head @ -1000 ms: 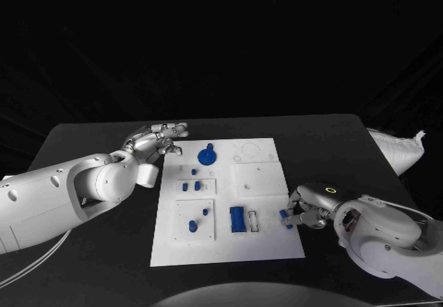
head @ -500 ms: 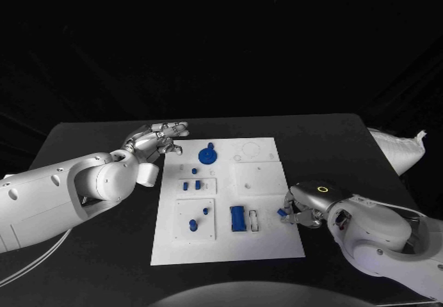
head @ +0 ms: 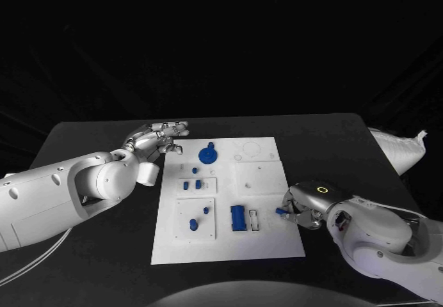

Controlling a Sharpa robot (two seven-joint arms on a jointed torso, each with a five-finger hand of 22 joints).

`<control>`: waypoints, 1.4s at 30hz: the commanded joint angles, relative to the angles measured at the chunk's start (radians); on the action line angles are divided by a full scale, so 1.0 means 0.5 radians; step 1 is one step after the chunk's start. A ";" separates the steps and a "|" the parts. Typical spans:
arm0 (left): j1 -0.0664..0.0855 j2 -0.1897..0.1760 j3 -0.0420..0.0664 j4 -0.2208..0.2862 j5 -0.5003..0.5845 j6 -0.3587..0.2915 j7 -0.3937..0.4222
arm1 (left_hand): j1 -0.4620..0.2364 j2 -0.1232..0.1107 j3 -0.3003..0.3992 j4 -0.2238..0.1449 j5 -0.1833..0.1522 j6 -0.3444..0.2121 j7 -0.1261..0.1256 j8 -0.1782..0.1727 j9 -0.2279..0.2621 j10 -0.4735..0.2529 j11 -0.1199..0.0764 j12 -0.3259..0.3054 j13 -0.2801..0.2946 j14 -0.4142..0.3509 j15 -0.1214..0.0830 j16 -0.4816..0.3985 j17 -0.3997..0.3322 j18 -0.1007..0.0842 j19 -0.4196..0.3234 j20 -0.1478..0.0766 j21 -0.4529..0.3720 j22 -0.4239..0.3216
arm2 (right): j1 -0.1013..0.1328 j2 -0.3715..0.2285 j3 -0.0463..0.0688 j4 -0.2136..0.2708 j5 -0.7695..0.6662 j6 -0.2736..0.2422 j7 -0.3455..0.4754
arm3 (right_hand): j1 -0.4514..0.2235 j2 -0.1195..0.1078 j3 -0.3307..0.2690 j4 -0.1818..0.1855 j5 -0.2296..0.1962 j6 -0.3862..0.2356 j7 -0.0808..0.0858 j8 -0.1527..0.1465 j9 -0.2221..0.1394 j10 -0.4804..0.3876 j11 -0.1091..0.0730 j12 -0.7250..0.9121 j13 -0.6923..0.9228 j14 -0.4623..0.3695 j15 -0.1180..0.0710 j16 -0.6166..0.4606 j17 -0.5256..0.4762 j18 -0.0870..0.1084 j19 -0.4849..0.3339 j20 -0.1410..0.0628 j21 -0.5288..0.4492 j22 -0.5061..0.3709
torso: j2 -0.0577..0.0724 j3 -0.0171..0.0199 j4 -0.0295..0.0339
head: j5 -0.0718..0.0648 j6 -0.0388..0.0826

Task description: Assemble the parts on the task board

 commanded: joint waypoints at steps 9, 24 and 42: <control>-0.001 -0.001 0.001 0.008 -0.012 0.033 0.010 | -0.002 0.024 -0.012 0.002 -0.011 -0.013 0.003 0.007 0.000 -0.017 -0.005 0.015 0.003 -0.020 0.002 -0.010 -0.006 0.036 -0.017 0.004 -0.013 -0.003 | -0.020 -0.022 -0.011 0.023 0.571 -0.197 -0.029 | -0.188 -0.141 0.425 -0.092 0.097 0.036 0.004 -0.024 0.036 0.075 -0.004 0.010 0.141 0.170 -0.001 0.001 0.368 -0.007 0.034 0.005 0.005 0.008 | 0.001 -0.0021 -0.001 | 0.013 0.000; -0.001 -0.002 0.001 0.014 -0.012 0.035 0.009 | -0.002 0.024 -0.012 0.002 -0.011 -0.013 0.003 0.007 0.000 -0.017 -0.005 0.015 0.003 -0.020 0.002 -0.010 -0.006 0.036 -0.017 0.004 -0.013 -0.003 | 0.004 0.010 -0.001 0.080 0.850 -0.389 0.000 | -0.289 -0.185 0.443 -0.084 0.105 0.048 0.003 -0.024 0.051 0.083 -0.004 0.022 0.149 0.172 -0.001 0.006 0.379 -0.008 0.037 0.005 0.010 0.015 | 0.001 -0.0019 0.000 | 0.021 -0.009; -0.001 -0.003 0.001 0.025 -0.013 0.038 0.009 | -0.002 0.024 -0.012 0.002 -0.011 -0.013 0.003 0.007 0.000 -0.017 -0.005 0.015 0.003 -0.020 0.002 -0.010 -0.006 0.036 -0.017 0.004 -0.013 -0.003 | 0.002 0.197 -0.002 0.003 0.977 -0.325 -0.050 | -0.466 -0.194 0.273 -0.038 0.293 0.130 -0.032 0.013 0.100 0.105 -0.031 0.062 0.176 0.176 -0.022 0.017 0.397 -0.012 0.046 -0.012 0.022 0.035 | 0.001 -0.0017 -0.001 | 0.034 -0.022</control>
